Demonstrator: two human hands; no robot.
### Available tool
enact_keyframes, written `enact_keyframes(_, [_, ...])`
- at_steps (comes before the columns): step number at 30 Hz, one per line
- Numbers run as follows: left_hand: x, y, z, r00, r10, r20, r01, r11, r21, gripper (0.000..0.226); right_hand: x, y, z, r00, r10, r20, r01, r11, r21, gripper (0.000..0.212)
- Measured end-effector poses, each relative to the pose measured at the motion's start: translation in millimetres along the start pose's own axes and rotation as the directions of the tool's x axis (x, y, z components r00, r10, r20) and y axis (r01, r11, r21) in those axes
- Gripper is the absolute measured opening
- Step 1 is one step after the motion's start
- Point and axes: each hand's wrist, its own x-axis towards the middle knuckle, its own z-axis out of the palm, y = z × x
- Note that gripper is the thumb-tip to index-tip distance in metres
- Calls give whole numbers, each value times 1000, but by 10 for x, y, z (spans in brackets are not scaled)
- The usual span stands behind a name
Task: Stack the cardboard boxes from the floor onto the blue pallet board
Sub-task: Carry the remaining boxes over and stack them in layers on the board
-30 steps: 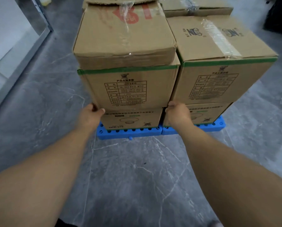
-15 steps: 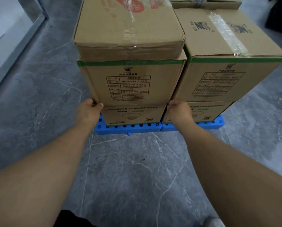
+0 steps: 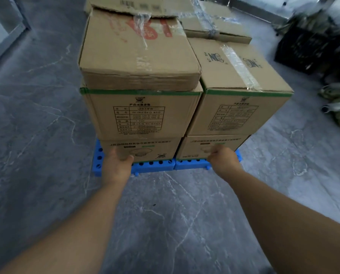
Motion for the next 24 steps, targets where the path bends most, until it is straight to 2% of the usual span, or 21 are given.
enact_keyframes(3, [-114, 100, 268, 999, 4, 54, -7, 999, 53, 34, 165, 204, -145, 1000, 10, -5, -10, 1000, -19, 8])
enact_keyframes(5, [-190, 201, 432, 996, -13, 90, 7, 997, 72, 46, 264, 356, -213, 1000, 28, -6, -28, 999, 30, 11])
enact_keyframes(8, [-255, 371, 675, 994, 14, 110, -23, 997, 74, 49, 412, 591, -298, 999, 33, -20, -32, 998, 50, 21])
enact_keyframes(14, [-336, 619, 1110, 1000, -7, 19, 7, 999, 49, 41, 731, 1098, -537, 990, 125, -66, -123, 992, 23, 29])
enact_keyframes(17, [-331, 714, 1270, 998, -46, -40, 47, 998, 39, 37, 897, 1280, -657, 993, 83, -83, -80, 996, 40, 29])
enact_keyframes(19, [-315, 771, 1335, 994, -76, -85, 79, 996, 34, 34, 1038, 1330, -722, 996, 36, -88, -21, 986, 167, 50])
enact_keyframes(21, [-303, 793, 1374, 987, -106, -124, 111, 993, 31, 31, 1190, 1333, -754, 999, -13, -29, 23, 925, 378, 66])
enact_keyframes(22, [-301, 794, 1391, 983, -121, -135, 126, 992, 26, 30, 1254, 1318, -755, 999, -50, 2, 43, 878, 476, 66])
enact_keyframes(24, [-301, 782, 1428, 977, -148, -155, 149, 989, -3, 32, 1361, 1289, -732, 990, -135, 35, 87, 795, 601, 48])
